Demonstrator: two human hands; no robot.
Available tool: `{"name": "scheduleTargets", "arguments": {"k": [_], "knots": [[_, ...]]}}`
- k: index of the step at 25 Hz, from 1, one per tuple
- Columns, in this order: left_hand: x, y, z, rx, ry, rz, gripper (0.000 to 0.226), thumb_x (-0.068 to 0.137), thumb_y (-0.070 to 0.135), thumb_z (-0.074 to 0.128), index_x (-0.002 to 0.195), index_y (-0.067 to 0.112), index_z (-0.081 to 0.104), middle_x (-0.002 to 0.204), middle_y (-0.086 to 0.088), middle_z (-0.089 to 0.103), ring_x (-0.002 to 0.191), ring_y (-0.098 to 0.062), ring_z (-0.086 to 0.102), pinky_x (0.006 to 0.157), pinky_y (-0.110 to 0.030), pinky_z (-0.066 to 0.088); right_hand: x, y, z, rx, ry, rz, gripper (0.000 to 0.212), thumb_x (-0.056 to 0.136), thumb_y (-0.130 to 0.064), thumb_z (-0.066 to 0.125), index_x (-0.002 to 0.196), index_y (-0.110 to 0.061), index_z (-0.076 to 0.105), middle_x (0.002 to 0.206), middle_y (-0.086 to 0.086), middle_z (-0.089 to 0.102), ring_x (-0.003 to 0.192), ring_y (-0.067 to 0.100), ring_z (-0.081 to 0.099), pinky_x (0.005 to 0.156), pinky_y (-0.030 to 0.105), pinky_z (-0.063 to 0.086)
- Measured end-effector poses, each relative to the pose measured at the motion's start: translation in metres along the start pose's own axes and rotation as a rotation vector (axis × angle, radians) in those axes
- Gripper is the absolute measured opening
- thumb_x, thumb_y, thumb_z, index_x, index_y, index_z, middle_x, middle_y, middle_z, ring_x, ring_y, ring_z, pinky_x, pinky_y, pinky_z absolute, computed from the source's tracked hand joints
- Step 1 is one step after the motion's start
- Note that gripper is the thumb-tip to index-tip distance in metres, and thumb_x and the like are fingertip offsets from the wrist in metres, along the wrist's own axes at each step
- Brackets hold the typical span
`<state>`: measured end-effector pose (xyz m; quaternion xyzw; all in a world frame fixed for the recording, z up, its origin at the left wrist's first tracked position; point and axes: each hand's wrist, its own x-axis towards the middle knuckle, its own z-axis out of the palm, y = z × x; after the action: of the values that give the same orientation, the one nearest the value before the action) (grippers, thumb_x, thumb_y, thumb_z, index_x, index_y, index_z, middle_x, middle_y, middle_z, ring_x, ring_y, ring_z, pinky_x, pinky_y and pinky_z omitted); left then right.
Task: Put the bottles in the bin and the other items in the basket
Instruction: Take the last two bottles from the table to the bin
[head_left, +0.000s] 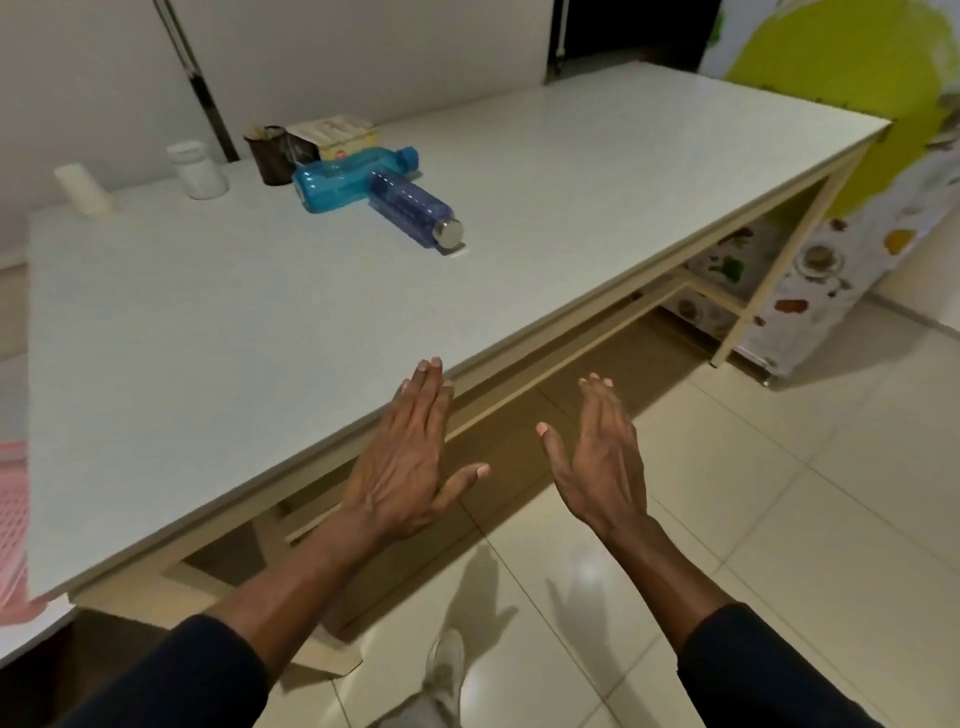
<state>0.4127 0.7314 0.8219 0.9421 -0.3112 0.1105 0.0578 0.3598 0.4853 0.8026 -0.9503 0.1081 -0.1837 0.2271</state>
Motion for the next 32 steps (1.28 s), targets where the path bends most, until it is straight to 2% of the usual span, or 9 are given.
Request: {"name": "scheduleTargets", "arguments": {"k": [3, 6, 8, 14, 16, 19, 24, 28, 32], "knots": [[0.031, -0.031, -0.017, 0.020, 0.091, -0.057, 0.104, 0.101, 0.081, 0.027, 0.169, 0.004, 0.010, 0.178, -0.015, -0.011, 0.165, -0.023, -0.015, 0.135, -0.045, 0.004, 0.061, -0.030, 0.004, 0.047, 0.024, -0.080, 0.076, 0.099, -0.058, 0.045, 0.155, -0.008, 0.030, 0.164, 0.016, 0.034, 0.155, 0.028, 0.024, 0.127, 0.046, 0.025], [0.071, -0.068, -0.024, 0.011, 0.100, -0.150, 0.104, 0.099, 0.083, 0.027, 0.170, 0.011, 0.006, 0.178, -0.008, -0.015, 0.161, -0.015, -0.026, 0.129, -0.034, -0.013, 0.121, -0.060, 0.012, 0.057, -0.001, -0.156, 0.078, 0.101, -0.059, 0.045, 0.158, -0.009, 0.027, 0.167, 0.016, 0.028, 0.157, 0.028, 0.020, 0.127, 0.048, 0.025], [0.102, -0.095, -0.024, -0.011, 0.085, -0.209, 0.106, 0.096, 0.086, 0.025, 0.171, 0.016, 0.002, 0.177, -0.004, -0.019, 0.159, -0.013, -0.028, 0.125, -0.030, -0.018, 0.158, -0.073, 0.018, 0.051, 0.012, -0.201, 0.077, 0.102, -0.056, 0.045, 0.160, -0.010, 0.024, 0.169, 0.014, 0.024, 0.158, 0.028, 0.018, 0.127, 0.047, 0.024], [0.193, -0.186, -0.032, -0.004, 0.094, -0.306, 0.106, 0.095, 0.086, 0.024, 0.171, 0.013, 0.008, 0.179, -0.009, -0.007, 0.166, -0.025, -0.005, 0.131, -0.036, -0.002, 0.274, -0.103, 0.036, -0.004, -0.018, -0.240, 0.077, 0.103, -0.054, 0.047, 0.163, -0.012, 0.021, 0.171, 0.010, 0.019, 0.159, 0.025, 0.016, 0.129, 0.042, 0.020], [0.215, -0.215, -0.035, 0.038, 0.089, -0.334, 0.108, 0.095, 0.087, 0.019, 0.170, 0.010, 0.011, 0.179, -0.012, -0.002, 0.166, -0.027, -0.001, 0.130, -0.037, -0.002, 0.307, -0.116, 0.048, 0.001, -0.026, -0.239, 0.076, 0.103, -0.053, 0.048, 0.161, -0.010, 0.025, 0.169, 0.013, 0.025, 0.157, 0.028, 0.020, 0.128, 0.042, 0.020], [0.243, -0.249, -0.034, 0.108, 0.026, -0.344, 0.109, 0.094, 0.085, 0.020, 0.169, 0.006, 0.014, 0.179, -0.015, 0.002, 0.166, -0.029, 0.001, 0.129, -0.036, -0.003, 0.344, -0.135, 0.067, 0.034, -0.058, -0.229, 0.075, 0.098, -0.052, 0.058, 0.155, -0.007, 0.037, 0.159, 0.016, 0.041, 0.147, 0.033, 0.038, 0.121, 0.045, 0.032], [0.300, -0.299, -0.024, 0.146, -0.041, -0.391, 0.103, 0.099, 0.076, 0.041, 0.169, 0.008, 0.012, 0.179, -0.014, 0.003, 0.166, -0.030, 0.004, 0.127, -0.035, -0.003, 0.409, -0.157, 0.106, -0.027, -0.127, -0.285, 0.074, 0.091, -0.060, 0.064, 0.145, -0.014, 0.043, 0.143, 0.011, 0.054, 0.125, 0.029, 0.054, 0.102, 0.044, 0.049], [0.348, -0.324, -0.013, 0.166, -0.090, -0.452, 0.095, 0.099, 0.057, 0.064, 0.167, 0.009, 0.019, 0.177, -0.016, 0.015, 0.164, -0.033, 0.013, 0.132, -0.041, 0.011, 0.455, -0.164, 0.131, -0.102, -0.222, -0.297, 0.079, 0.085, -0.068, 0.068, 0.140, -0.018, 0.042, 0.135, 0.009, 0.056, 0.118, 0.026, 0.058, 0.092, 0.040, 0.053], [0.400, -0.348, -0.008, 0.168, -0.163, -0.538, 0.095, 0.094, 0.047, 0.076, 0.164, 0.013, 0.023, 0.174, -0.014, 0.021, 0.162, -0.032, 0.019, 0.131, -0.045, 0.020, 0.486, -0.165, 0.146, -0.073, -0.353, -0.318, 0.073, 0.084, -0.074, 0.063, 0.131, -0.024, 0.039, 0.119, 0.002, 0.059, 0.097, 0.016, 0.059, 0.081, 0.033, 0.052]]}}
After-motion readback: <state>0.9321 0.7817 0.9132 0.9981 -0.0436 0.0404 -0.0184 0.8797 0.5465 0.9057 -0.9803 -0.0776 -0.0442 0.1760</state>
